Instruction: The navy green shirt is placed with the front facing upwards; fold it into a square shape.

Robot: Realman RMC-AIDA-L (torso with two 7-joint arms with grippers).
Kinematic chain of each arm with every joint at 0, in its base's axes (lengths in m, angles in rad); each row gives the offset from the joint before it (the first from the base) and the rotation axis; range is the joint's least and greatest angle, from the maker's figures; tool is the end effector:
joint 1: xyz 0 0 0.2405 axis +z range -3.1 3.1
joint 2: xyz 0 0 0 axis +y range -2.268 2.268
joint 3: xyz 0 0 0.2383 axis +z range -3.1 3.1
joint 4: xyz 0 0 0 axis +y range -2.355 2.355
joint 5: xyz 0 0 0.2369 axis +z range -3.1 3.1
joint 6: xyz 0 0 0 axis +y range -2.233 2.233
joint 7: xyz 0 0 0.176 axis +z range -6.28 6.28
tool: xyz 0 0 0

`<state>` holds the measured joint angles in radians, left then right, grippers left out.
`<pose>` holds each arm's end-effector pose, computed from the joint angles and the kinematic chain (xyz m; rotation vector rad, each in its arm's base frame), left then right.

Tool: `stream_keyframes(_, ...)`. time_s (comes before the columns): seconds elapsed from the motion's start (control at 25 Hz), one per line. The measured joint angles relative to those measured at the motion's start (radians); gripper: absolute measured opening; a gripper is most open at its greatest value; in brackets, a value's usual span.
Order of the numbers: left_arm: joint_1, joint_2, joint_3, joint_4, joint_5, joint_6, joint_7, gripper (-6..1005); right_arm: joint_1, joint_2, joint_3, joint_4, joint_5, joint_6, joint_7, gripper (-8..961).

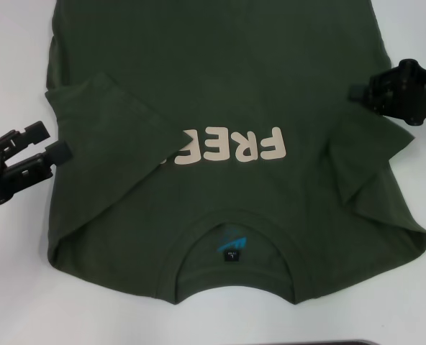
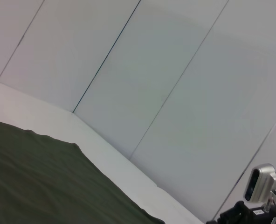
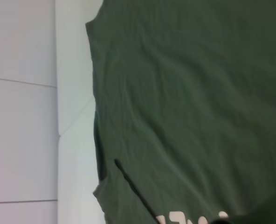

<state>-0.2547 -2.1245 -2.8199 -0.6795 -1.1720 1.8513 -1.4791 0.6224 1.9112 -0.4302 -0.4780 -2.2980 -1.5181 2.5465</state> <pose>-0.3154 0.2568 0.0288 -2.3303 -1.0430 -1.1272 0.3067 0.3718 0.0265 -1.9352 2.2480 0.6818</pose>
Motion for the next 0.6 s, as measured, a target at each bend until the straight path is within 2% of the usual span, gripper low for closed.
stream_keyframes(0.44,0.006,-0.001,-0.012,0.0,0.0,-0.013,0.001,920,0.014,0.017,-0.011,0.039,0.145,-0.014,-0.011,343)
stream_keyframes(0.52,0.006,-0.001,-0.014,0.0,0.0,-0.014,0.0,920,0.019,0.015,-0.015,0.032,0.15,-0.023,-0.023,386)
stream_keyframes(0.6,0.006,-0.002,-0.014,0.0,0.0,-0.014,-0.002,920,0.019,0.004,-0.017,0.017,0.149,-0.03,-0.032,429)
